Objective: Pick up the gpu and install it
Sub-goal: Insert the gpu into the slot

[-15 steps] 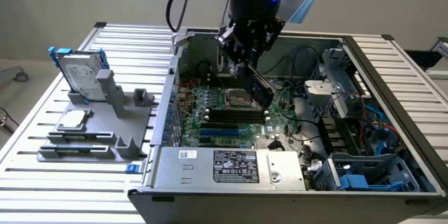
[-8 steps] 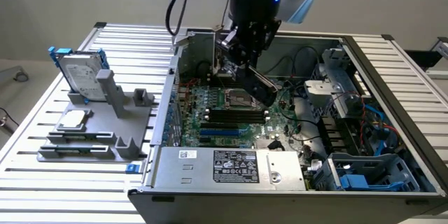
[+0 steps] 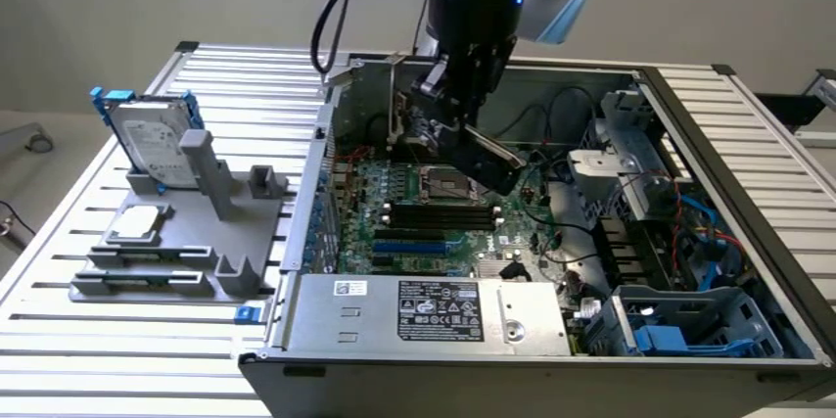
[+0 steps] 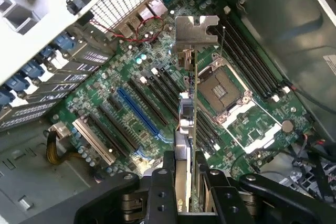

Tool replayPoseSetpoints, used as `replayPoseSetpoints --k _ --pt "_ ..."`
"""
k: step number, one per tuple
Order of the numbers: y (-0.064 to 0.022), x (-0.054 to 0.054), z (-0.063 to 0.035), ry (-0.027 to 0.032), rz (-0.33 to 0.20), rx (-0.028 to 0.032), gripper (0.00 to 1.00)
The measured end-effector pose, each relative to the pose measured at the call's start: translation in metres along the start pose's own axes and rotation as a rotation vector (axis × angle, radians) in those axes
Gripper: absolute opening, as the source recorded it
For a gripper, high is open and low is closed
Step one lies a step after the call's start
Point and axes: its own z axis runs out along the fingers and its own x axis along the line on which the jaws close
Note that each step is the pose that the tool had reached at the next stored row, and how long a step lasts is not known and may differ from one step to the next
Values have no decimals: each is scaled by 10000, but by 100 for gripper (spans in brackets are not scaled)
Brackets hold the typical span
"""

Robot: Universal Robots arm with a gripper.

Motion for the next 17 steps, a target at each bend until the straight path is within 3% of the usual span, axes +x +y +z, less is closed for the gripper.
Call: replayPoseSetpoints --k 17 --pt "1 2 69 -3 -3082 -137 26"
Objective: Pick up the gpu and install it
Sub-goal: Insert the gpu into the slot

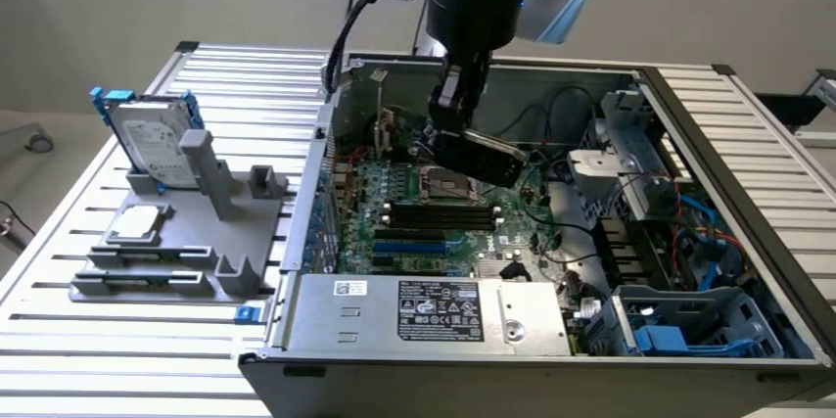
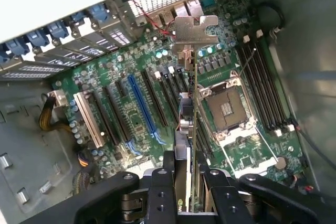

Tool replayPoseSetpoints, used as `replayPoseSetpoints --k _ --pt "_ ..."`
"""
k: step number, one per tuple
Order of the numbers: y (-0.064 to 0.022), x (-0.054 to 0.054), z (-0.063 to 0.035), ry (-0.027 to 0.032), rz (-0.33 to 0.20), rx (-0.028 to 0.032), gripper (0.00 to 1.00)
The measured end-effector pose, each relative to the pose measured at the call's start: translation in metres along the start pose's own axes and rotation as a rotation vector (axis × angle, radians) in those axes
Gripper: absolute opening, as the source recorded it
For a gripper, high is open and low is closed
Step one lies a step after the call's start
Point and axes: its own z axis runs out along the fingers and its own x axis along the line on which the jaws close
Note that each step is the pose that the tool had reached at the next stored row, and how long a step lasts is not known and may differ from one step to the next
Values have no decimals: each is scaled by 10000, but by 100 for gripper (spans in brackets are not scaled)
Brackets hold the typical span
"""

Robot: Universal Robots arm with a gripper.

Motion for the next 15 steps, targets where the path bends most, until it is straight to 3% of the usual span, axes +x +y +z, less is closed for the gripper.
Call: replayPoseSetpoints --k 15 --pt "1 2 94 -13 -2729 -92 26"
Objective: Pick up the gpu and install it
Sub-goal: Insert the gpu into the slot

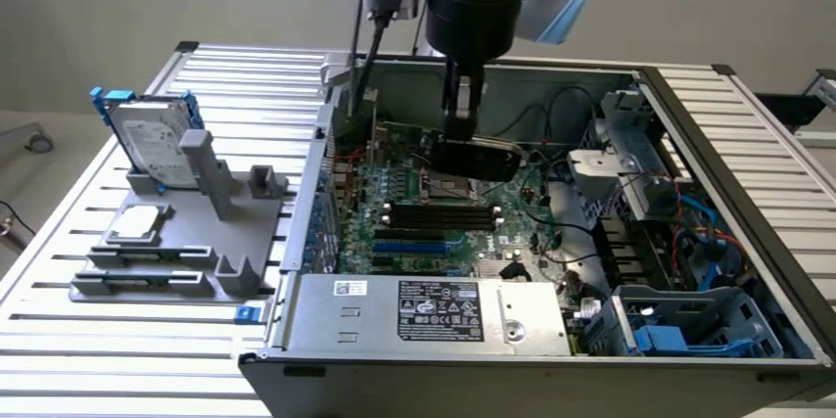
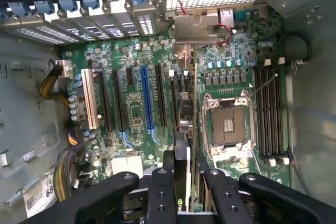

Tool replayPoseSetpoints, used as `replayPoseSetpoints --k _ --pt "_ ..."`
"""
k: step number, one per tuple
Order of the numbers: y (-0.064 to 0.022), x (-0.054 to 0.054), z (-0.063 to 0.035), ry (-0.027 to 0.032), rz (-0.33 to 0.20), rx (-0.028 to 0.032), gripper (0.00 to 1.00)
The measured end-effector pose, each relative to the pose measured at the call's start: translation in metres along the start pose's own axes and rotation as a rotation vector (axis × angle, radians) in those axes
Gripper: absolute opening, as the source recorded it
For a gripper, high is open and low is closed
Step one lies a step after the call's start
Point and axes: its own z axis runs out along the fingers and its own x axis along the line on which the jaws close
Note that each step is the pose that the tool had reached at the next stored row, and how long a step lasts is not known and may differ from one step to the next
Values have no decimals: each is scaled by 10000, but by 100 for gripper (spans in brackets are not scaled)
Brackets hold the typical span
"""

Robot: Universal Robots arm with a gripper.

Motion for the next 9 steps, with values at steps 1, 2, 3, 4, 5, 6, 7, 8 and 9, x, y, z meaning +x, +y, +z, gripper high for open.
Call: replayPoseSetpoints --k 1,2,3,4,5,6,7,8,9 --pt "0 0 13 -1 -180 -7 26" --pt "0 1 24 -1 -342 -15 26" --pt "-1 3 35 -1 -477 -20 26" --pt "-2 12 46 -3 -570 -23 26" --pt "-2 25 54 -3 -618 -25 26" --pt "0 38 64 -6 -648 -25 26" --pt "1 52 74 -9 -673 -25 26" --pt "4 66 83 -9 -694 -26 26" --pt "10 81 91 -8 -707 -27 26"
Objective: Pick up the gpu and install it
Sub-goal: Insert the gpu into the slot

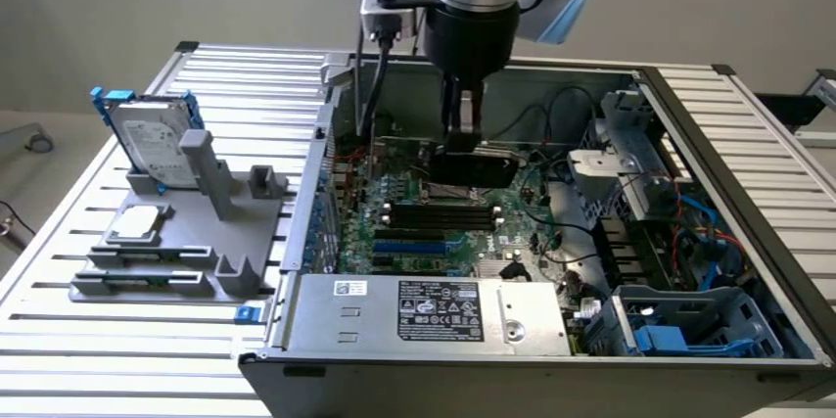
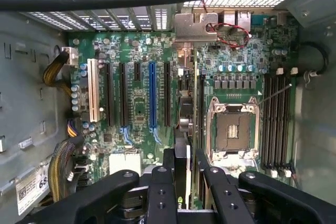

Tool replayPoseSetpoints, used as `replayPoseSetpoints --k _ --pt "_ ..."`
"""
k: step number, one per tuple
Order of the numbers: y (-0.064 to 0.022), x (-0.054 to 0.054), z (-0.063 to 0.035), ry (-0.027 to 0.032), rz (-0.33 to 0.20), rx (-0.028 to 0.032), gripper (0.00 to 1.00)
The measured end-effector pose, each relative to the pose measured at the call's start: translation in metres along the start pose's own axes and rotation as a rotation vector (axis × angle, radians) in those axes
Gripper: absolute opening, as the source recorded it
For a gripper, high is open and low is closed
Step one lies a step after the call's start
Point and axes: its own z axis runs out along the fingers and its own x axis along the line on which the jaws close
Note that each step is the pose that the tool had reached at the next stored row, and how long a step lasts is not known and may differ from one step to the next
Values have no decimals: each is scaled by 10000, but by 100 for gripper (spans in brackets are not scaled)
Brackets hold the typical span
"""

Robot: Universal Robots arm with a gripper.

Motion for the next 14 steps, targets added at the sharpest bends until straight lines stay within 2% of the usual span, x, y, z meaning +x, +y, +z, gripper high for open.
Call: replayPoseSetpoints --k 14 --pt "168 134 118 0 -94 13 26"
